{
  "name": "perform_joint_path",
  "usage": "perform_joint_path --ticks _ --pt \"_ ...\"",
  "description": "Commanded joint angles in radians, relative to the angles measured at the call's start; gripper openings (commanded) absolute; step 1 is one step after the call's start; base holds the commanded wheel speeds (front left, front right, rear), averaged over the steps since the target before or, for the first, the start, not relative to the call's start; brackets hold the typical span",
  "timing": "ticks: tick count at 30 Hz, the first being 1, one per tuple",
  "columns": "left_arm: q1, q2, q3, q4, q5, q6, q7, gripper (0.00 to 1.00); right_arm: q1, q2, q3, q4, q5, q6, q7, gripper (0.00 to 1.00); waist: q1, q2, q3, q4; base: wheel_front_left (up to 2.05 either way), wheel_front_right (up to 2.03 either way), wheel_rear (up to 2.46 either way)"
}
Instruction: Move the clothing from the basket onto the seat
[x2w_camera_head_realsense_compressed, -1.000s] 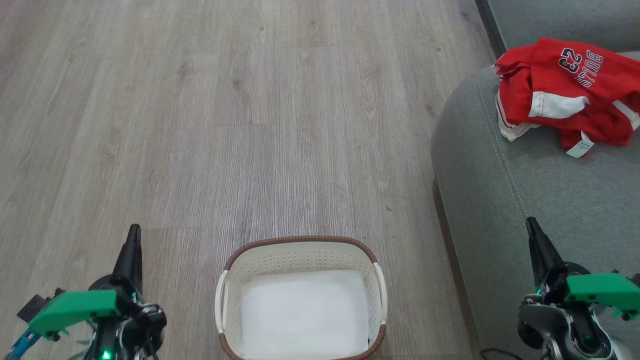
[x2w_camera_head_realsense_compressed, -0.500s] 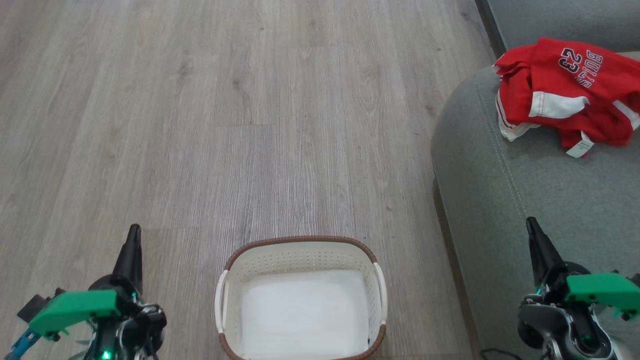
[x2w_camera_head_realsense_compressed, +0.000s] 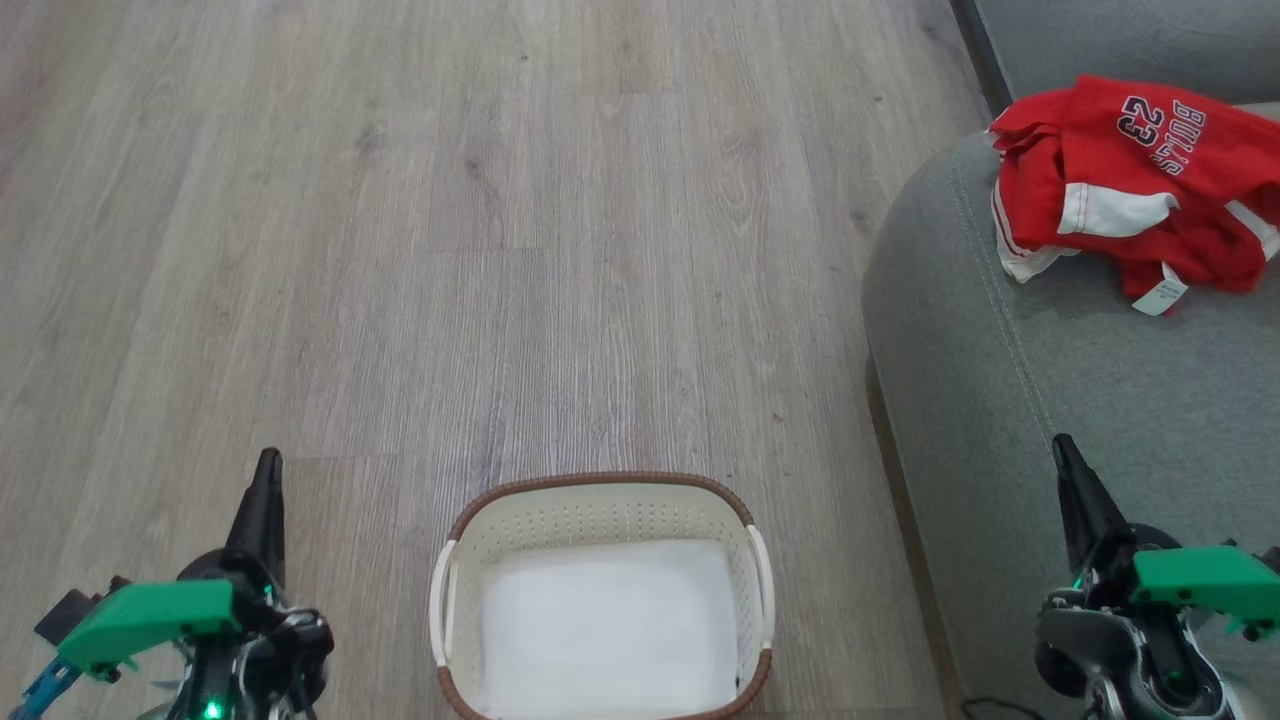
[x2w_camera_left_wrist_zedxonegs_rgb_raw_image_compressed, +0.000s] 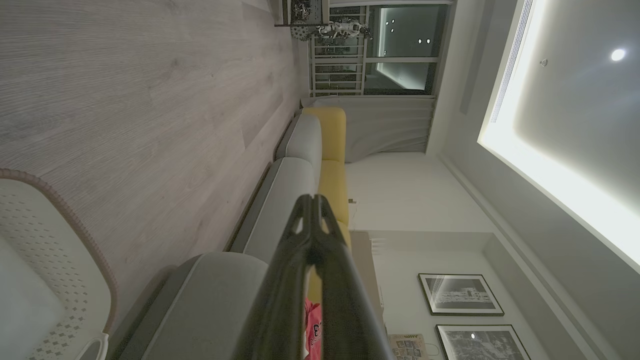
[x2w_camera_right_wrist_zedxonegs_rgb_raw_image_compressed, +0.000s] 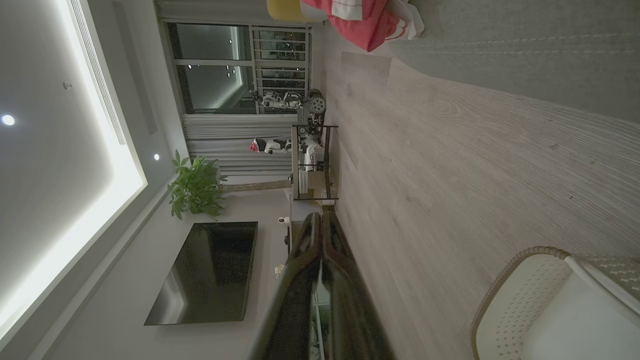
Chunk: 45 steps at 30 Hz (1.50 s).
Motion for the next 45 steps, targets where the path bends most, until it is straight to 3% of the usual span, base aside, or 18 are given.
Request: perform_joint_path --ticks 1,45 --pt "-0.049 0.009 0.036 -0.035 -0.002 -0.007 0.008 0.0 -0.054 -0.003 0.017 -0.039 0.006 0.0 0.006 0.0 0.0 -0.0001 0.0 0.0 0.0 0.0 0.0" --pt "-0.049 0.009 0.036 -0.036 -0.002 -0.007 0.008 0.0 -0.054 -0.003 0.017 -0.039 0.006 0.0 0.005 0.0 0.0 -0.0001 0.0 0.0 0.0 0.0 0.0"
